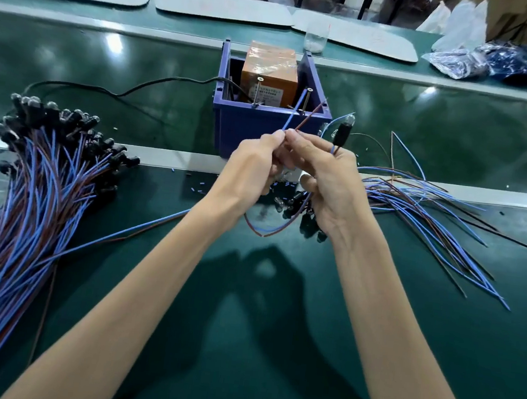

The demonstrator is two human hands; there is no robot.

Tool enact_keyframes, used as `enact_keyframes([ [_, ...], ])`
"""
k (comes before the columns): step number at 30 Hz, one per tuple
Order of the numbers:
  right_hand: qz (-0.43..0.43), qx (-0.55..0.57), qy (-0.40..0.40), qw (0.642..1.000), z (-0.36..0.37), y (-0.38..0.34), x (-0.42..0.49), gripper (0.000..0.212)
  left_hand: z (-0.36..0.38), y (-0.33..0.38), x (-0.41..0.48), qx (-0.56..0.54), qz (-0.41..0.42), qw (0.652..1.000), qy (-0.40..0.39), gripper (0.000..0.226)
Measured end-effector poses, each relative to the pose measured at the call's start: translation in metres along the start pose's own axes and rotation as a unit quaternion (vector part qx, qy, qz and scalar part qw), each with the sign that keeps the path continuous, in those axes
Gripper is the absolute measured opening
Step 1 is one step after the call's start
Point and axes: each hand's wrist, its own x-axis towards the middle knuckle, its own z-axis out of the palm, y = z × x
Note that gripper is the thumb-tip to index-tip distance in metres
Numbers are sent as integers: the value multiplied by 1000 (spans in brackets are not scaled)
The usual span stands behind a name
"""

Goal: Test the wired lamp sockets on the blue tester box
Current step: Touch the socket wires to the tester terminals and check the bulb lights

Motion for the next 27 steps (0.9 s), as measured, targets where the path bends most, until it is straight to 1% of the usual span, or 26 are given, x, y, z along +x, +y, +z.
enact_keyframes([
  [2,-10,7,7,1000,-2,-1,0,18,1,-2,0,-1,18,1000,5,48],
  [4,-19,3,13,1000,-5,-4,2,22,-1,-3,2,18,52,998,37,46],
  [7,-38,-10,4,999,-13,-8,5,22,-8,-6,7,45,90,992,73,39],
  [9,-54,-43,2,998,-20,-10,7,21,-14,-7,8,37,110,990,80,33],
  [11,-66,-67,-12,995,-27,-11,9,23,-20,-7,9,20,129,989,66,27],
  [13,-77,-86,-32,993,-33,-12,11,23,-25,-6,9,20,143,989,43,26],
  [18,-103,-102,-81,986,-43,-15,13,19,-30,-7,6,62,185,981,-19,28],
  [21,-102,-82,-112,985,-48,-15,13,18,-33,-9,7,62,200,978,-24,29],
  [27,-107,-83,-155,979,-56,-12,16,23,-37,-13,9,62,217,974,-34,30],
])
